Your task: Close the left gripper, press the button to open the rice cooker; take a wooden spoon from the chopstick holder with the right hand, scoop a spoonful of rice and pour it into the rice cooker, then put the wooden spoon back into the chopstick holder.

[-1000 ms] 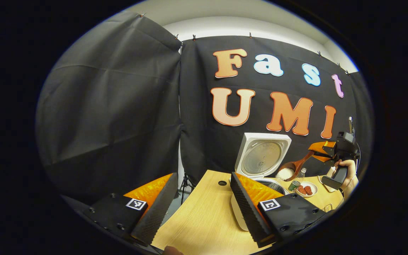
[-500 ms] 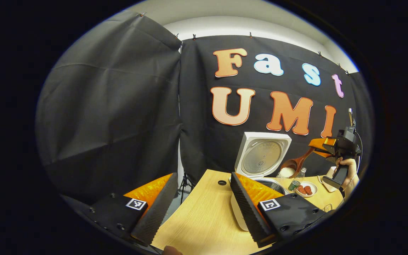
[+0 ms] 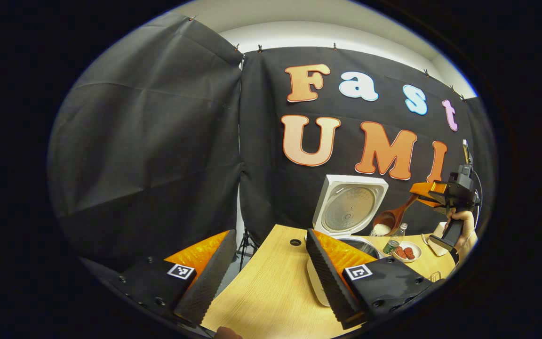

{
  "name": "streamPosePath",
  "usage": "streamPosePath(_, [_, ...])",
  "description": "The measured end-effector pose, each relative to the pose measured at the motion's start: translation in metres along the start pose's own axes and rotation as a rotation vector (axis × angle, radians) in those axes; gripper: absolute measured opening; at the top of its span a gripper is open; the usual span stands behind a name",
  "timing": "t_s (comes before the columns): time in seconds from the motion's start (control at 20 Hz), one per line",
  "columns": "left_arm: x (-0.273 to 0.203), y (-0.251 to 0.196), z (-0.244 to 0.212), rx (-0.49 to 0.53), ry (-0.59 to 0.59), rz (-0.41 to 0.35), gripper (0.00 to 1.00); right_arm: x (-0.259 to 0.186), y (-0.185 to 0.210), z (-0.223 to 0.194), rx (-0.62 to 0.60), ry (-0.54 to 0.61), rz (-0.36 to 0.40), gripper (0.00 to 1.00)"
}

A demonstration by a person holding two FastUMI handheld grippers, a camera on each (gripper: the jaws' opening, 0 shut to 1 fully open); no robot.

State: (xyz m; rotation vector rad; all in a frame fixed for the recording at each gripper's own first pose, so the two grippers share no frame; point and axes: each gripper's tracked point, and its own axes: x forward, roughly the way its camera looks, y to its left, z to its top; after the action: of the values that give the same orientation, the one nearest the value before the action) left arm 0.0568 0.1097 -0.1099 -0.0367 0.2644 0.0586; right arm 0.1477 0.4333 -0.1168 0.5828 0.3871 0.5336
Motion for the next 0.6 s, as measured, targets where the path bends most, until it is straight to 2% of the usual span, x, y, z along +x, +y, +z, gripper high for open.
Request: streamPosePath(0.6, [0.002,0.002,-0.003,-0.006,0.007,-0.004,1.0,-0.002,0.016,-0.005,-0.156,-0.008,0.029,0.13])
